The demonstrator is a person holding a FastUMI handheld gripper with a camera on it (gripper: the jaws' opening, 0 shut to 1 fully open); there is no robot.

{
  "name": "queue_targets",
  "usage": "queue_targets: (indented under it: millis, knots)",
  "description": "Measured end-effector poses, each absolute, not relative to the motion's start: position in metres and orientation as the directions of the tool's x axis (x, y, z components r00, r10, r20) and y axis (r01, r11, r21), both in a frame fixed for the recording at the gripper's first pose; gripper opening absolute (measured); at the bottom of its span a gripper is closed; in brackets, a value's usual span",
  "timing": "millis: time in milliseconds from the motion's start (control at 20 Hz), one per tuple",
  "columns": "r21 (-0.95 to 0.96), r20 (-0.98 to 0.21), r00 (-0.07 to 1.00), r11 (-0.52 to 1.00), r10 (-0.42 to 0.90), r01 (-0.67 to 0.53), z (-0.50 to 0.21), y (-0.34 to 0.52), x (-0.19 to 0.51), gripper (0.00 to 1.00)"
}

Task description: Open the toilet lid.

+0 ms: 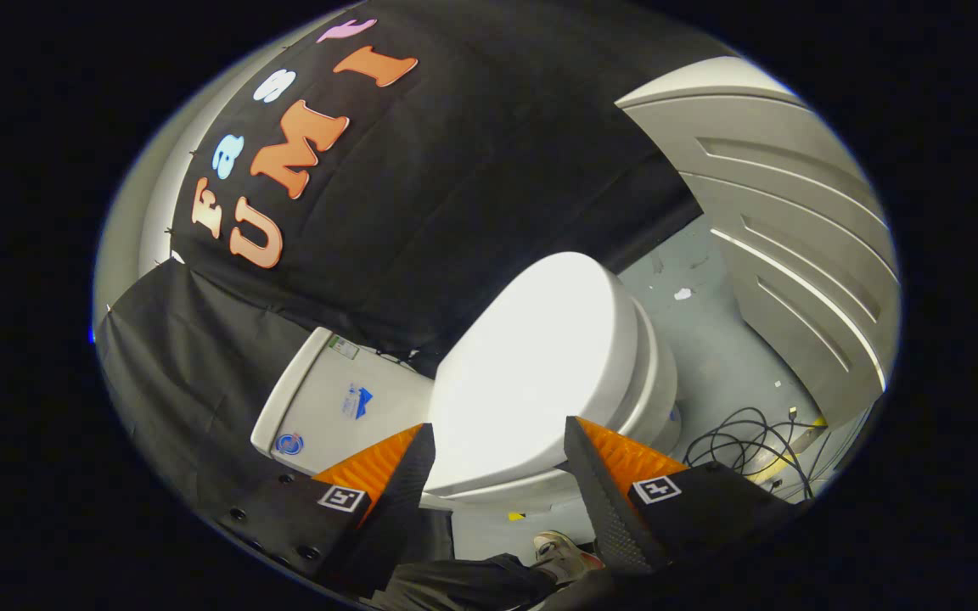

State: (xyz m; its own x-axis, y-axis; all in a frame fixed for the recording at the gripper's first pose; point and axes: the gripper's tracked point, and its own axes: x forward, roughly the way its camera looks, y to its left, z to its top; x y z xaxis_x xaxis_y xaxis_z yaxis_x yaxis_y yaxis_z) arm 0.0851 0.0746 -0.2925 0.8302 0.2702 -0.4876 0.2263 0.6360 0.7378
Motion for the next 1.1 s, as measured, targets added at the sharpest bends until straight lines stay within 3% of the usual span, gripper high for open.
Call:
queue_targets:
  millis: [550,1000,1100]
  knots:
    - [0.846,-0.509,0.812,0.338,0.285,0.412,-0.349,0.051,0.093,0.96]
    - [0.826,-0.562,0.774,0.238,0.29,0.511,-0.377,0.052,0.082,0.96]
    - [0.816,-0.577,0.763,0.247,0.292,0.523,-0.383,0.055,0.083,0.92]
